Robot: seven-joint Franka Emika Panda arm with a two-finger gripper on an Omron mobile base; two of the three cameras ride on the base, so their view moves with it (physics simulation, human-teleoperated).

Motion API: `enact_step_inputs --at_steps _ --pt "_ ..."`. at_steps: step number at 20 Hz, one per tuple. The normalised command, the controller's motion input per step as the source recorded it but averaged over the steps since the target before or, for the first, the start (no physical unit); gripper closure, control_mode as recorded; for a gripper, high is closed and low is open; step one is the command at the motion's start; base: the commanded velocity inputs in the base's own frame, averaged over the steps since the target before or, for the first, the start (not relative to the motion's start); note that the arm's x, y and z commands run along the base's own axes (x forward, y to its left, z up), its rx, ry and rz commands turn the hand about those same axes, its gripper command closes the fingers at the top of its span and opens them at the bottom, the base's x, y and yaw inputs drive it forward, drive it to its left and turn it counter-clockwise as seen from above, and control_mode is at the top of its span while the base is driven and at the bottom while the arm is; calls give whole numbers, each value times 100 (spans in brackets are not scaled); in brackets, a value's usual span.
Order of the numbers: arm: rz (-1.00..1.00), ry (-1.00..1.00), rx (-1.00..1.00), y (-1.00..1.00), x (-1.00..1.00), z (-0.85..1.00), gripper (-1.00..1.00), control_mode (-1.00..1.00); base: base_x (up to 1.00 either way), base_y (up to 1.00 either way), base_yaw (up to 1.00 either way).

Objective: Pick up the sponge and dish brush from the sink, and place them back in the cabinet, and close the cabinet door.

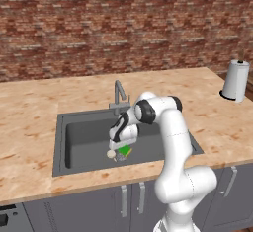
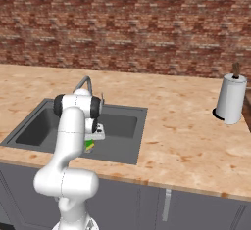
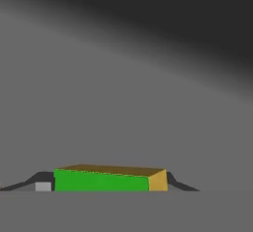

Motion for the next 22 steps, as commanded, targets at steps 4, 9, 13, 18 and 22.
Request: enact_step_inputs --at_steps 4,9,13,18,22 --pt "0 0 0 0 -3 -8 100 -100 0 0 0" --pt "0 0 0 -1 -11 -1 100 -100 0 0 0" --pt "0 0 0 -6 -13 0 100 -100 0 0 0" --pt "0 0 0 -18 -21 0 100 -100 0 0 0" --pt "0 1 3 -25 -21 0 100 -100 0 0 0"
